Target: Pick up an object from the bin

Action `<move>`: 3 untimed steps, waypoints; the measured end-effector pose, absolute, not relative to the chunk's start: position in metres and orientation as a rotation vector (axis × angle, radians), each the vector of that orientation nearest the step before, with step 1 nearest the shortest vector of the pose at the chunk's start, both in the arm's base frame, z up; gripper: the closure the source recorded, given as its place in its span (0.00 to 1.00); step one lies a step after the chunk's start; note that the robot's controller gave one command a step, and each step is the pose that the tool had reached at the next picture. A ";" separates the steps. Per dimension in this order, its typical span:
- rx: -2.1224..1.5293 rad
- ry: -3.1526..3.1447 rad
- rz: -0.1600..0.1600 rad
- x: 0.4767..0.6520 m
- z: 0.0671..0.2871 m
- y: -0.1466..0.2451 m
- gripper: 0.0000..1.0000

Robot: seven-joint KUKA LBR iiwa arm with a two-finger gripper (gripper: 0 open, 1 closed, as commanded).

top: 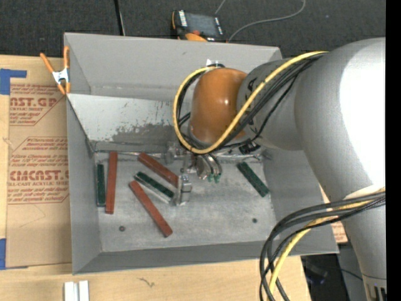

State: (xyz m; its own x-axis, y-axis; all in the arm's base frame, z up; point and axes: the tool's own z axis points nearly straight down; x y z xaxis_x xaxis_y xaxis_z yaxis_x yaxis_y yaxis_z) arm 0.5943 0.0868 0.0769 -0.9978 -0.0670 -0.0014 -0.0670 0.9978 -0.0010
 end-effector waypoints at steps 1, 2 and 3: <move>-0.045 3.141 0.003 0.583 0.069 0.093 0.00; -0.044 3.139 0.003 0.584 0.070 0.092 1.00; 0.098 3.131 0.004 0.570 0.182 0.085 1.00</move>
Offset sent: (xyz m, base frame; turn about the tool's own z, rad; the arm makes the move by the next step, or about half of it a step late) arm -0.0107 0.0046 -0.0069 0.0392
